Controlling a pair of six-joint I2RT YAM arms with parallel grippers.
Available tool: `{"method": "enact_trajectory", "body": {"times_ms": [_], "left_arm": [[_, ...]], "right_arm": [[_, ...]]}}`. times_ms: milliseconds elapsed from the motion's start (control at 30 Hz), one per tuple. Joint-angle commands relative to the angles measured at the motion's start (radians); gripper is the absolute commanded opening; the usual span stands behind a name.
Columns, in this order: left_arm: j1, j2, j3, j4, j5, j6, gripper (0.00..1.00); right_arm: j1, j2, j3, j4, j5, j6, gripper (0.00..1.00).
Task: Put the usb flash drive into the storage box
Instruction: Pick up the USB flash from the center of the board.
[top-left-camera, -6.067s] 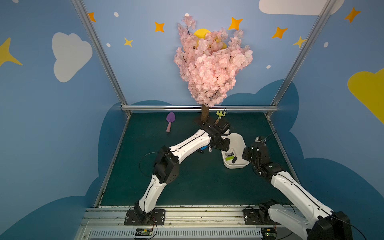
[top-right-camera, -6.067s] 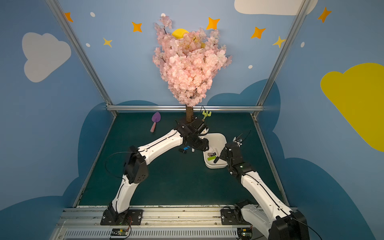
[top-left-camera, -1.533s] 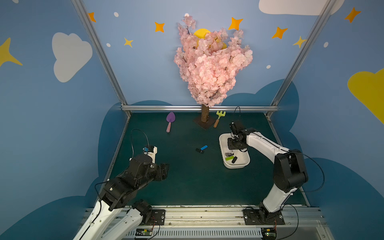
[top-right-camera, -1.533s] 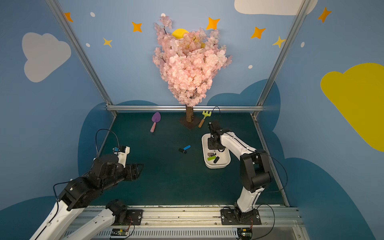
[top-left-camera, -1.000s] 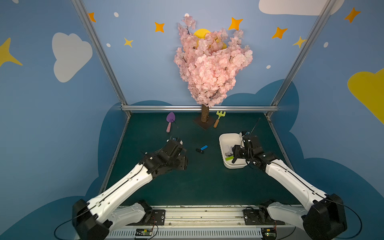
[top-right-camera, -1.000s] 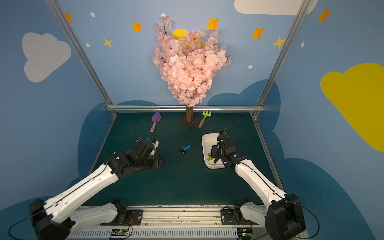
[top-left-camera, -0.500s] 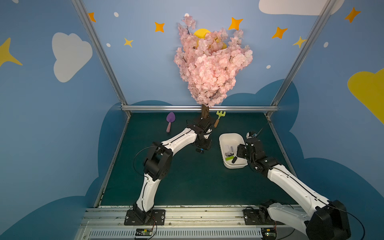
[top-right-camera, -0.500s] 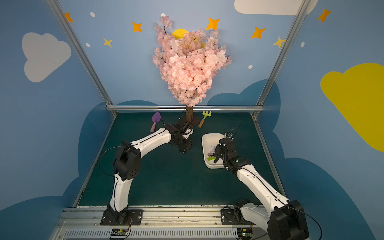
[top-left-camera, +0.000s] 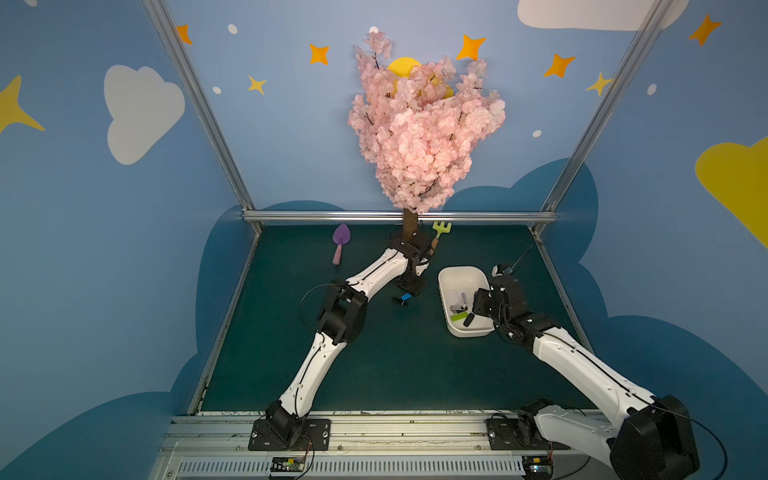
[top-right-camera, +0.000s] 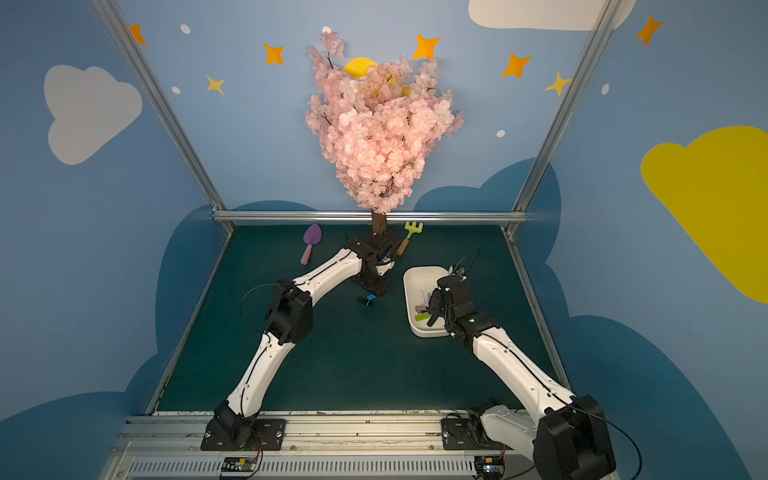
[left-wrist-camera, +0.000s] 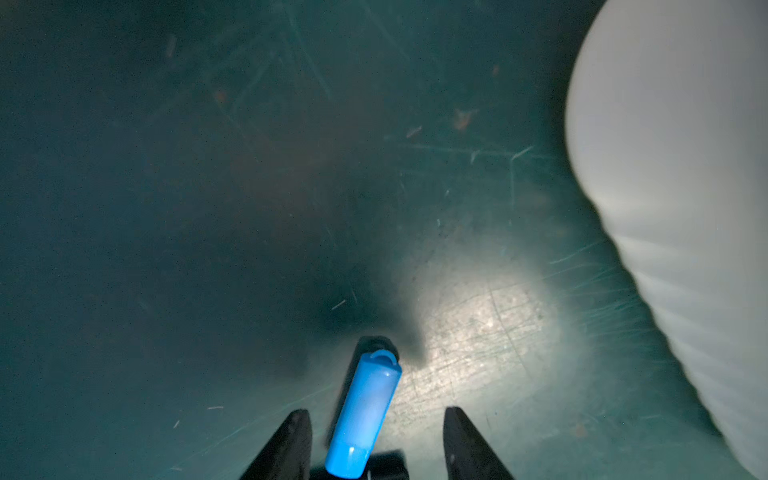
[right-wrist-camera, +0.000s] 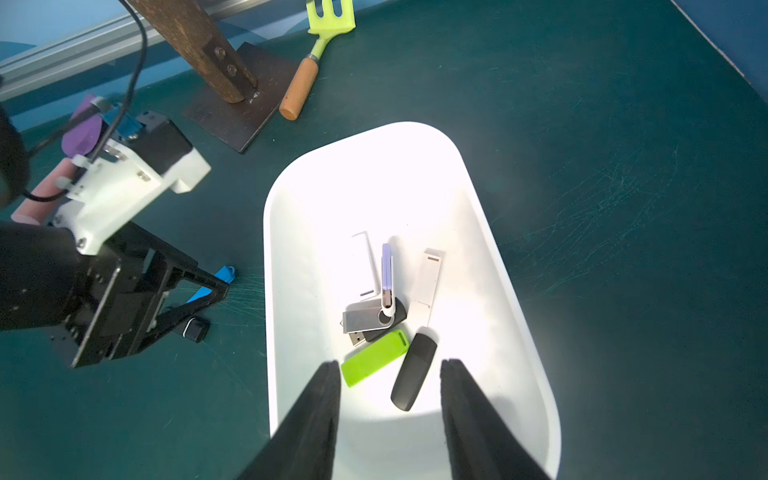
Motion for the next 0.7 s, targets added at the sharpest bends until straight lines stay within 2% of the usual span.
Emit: {"method": "enact_trajectory", "body": {"times_ms": [0, 200, 367, 467, 600, 667], "left_arm": [[0.005, 0.023, 0.035, -0.065, 0.003, 0.025, 0.54], [0.013, 0.047, 0.022, -0.068, 0.002, 0.019, 0.50], [0.018, 0.034, -0.024, -0.066, 0.000, 0.009, 0.35], [0.017, 0.027, -0.054, -0.057, -0.035, 0.010, 0.31], [0.013, 0.021, -0.072, -0.040, -0.070, 0.001, 0.22], [0.011, 0.015, -0.073, -0.025, -0.090, -0.015, 0.13]], "right_arm": [[-0.002, 0.021, 0.024, -0.005, 0.011, 0.011, 0.44], [-0.002, 0.033, 0.032, -0.016, 0.015, 0.011, 0.44], [-0.002, 0.034, 0.033, -0.016, 0.014, 0.010, 0.44], [-0.002, 0.037, 0.032, -0.013, 0.004, 0.009, 0.44], [-0.002, 0.045, 0.037, -0.016, -0.004, 0.007, 0.44], [-0.002, 0.046, 0.038, -0.016, -0.003, 0.006, 0.43]]}}
